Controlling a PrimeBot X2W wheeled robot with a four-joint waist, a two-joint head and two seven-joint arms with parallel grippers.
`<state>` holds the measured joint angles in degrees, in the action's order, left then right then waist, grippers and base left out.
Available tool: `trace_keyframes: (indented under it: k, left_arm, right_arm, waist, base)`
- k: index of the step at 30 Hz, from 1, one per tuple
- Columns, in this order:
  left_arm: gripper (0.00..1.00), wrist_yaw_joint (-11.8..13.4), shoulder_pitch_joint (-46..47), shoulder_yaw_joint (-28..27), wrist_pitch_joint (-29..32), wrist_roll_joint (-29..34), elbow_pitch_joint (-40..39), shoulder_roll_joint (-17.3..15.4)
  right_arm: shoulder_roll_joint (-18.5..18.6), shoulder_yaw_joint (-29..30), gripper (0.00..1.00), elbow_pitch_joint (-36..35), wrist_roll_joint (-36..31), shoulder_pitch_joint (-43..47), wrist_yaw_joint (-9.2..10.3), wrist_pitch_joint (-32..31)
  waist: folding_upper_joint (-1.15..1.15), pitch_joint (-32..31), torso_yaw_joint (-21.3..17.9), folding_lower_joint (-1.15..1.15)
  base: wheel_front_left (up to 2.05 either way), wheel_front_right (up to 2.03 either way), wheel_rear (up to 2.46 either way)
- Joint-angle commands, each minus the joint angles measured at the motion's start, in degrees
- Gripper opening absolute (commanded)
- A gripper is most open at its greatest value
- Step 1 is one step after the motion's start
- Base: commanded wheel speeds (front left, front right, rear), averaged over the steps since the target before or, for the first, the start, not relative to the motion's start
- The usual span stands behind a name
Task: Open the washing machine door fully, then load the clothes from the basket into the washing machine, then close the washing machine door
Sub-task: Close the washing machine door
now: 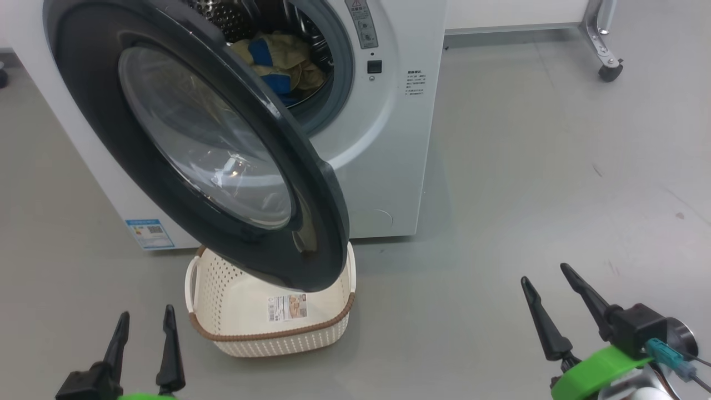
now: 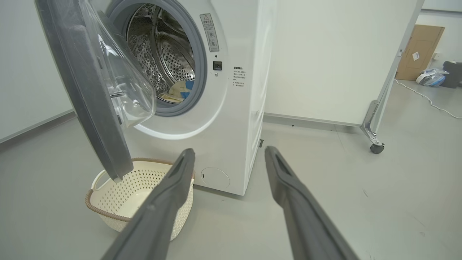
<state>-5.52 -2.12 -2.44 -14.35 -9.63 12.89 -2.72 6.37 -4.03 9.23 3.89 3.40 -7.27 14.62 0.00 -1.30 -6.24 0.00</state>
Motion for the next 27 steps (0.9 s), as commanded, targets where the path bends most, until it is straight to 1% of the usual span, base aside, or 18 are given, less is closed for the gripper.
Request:
trace_keyframes:
  k: [1,4,10,11,12,13,14,21,27]
  left_arm:
    - [1.0,-0.1,1.1,-2.5,-0.6,0.4,-2.2,-0.2]
    - [1.0,-0.2,0.3,-2.5,-0.6,0.2,-2.7,-0.2]
    - [1.0,0.6,-0.2,-2.0,-0.6,-0.7,-3.4,-0.2]
    - [1.0,0.6,-0.2,-1.9,-0.6,-0.8,-3.4,-0.2]
    - [1.0,0.7,-0.3,-1.9,-0.6,-1.0,-3.5,-0.2]
    - [1.0,0.8,-0.3,-1.8,-0.6,-1.1,-3.6,-0.2]
    - [1.0,0.9,-0.4,-1.7,-0.6,-1.2,-3.7,-0.2]
    - [1.0,1.4,-0.7,-1.7,-0.6,-1.4,-4.1,-0.2]
    - [1.0,1.7,-1.0,-1.5,-0.6,-1.8,-4.4,-0.2]
  right_arm:
    - [1.1,-0.7,1.0,-1.9,-0.7,-1.1,-0.22,0.4]
    - [1.0,-0.2,1.0,-1.9,-0.8,-0.7,-0.22,0.4]
    - [0.4,0.4,1.0,-1.5,-1.1,-0.4,-0.22,0.4]
    - [0.4,0.4,0.98,-1.4,-1.1,-0.5,-0.22,0.4]
    - [0.3,0.6,0.57,-1.4,-1.2,-0.5,-0.22,0.4]
    - [0.3,0.7,0.21,-1.4,-1.3,-0.6,-0.22,0.4]
    - [0.2,0.8,0.0,-1.4,-1.4,-0.6,-0.22,0.4]
    - [-0.2,1.8,0.0,-0.4,-1.5,-1.1,-0.22,0.4]
    - [-0.5,1.1,0.0,-0.9,-1.3,-3.7,-0.22,0.4]
  waist:
    - [0.0,-0.1,0.0,0.0]
    - [0.0,-0.3,0.0,0.0]
    - [0.0,-0.2,0.0,0.0]
    - [0.0,-0.2,0.0,0.0]
    - [0.0,-0.2,0.0,0.0]
    - [0.0,-0.3,0.0,0.0]
    - [0.0,-0.3,0.1,0.0]
    - [0.0,-0.4,0.2,0.0]
    - [0.0,-0.4,0.3,0.0]
  base:
    - [0.0,0.0,0.0]
    - [0.0,0.0,0.0]
    - [0.0,0.0,0.0]
    - [0.0,0.0,0.0]
    - [0.0,0.0,0.0]
    - [0.0,0.0,0.0]
    - [0.0,0.0,0.0]
    - [0.0,0.0,0.0]
    - [0.0,0.0,0.0]
